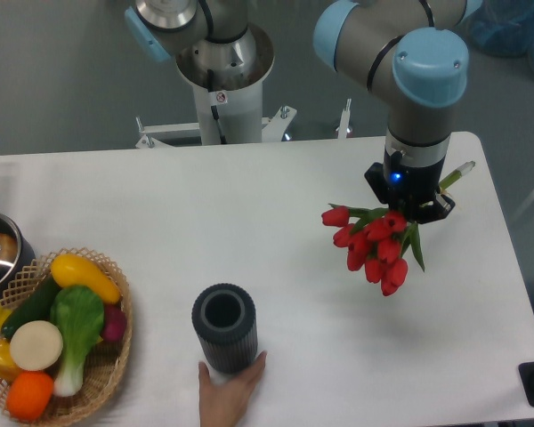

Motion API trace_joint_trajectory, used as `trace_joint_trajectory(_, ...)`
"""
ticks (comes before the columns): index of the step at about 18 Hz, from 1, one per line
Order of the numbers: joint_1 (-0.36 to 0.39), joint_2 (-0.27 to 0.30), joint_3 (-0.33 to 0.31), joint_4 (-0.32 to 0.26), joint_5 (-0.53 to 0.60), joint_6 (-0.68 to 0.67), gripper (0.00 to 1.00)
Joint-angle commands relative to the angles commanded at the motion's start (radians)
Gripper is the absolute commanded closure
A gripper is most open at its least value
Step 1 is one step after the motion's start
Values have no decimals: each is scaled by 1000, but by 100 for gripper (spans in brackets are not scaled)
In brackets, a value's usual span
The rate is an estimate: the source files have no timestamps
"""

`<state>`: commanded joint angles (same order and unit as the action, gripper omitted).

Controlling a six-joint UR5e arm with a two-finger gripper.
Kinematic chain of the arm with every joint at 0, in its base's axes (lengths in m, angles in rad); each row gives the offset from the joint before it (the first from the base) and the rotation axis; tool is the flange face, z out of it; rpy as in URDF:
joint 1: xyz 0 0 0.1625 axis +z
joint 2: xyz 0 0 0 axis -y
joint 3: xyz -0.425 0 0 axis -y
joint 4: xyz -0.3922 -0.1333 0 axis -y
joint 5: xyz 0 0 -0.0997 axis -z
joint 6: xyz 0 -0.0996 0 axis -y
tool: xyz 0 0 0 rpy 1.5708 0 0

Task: Place the flowers on the table
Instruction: 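Carry the red tulips with the gripper down toward the table surface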

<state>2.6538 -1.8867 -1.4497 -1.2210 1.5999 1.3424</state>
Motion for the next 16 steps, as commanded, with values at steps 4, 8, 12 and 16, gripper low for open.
trace_joint_trajectory(4, -29, -52, 46, -5, 2, -51, 100)
trace_joint_trajectory(8, -41, -80, 61, 0, -11, -115, 100)
trace_joint_trajectory(12, -55, -109, 60, 3, -3, -135, 100)
trace_joint_trajectory(16, -66, -130, 46, 5, -12, -137, 100)
